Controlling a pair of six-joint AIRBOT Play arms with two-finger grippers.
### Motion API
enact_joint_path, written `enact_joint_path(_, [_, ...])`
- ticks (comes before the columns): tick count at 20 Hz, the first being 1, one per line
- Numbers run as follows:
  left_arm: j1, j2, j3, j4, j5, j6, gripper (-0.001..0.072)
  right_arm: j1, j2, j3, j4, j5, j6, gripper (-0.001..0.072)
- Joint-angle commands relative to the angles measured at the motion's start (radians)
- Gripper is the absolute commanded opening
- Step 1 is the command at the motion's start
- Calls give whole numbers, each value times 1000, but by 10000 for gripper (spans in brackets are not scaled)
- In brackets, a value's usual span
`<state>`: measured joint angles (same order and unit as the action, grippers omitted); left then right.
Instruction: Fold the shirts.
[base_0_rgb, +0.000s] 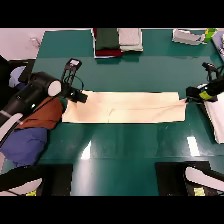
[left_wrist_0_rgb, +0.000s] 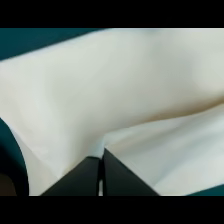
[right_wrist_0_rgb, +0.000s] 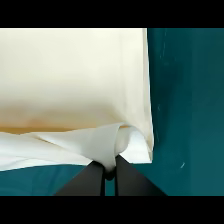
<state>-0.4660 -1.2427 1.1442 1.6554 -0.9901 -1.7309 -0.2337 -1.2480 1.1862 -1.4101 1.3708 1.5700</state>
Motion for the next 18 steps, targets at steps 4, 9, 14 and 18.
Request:
enact_joint_path(4, [144,-90,62,-17,174,-66,22,16,-209,172,3,-11,20,21])
enact_joint_path(9, [170,-93,62,-18,177,-48,185,16,-246,184,13,-53,19,72])
enact_joint_path(14, [168,-92,64,-25,132,-50,532,-50,-239,187,160,-58,-31,510])
enact_joint_path(18, [166,-93,64,-93,80,-39,161,-102,-240,109,103,-22,-36,597])
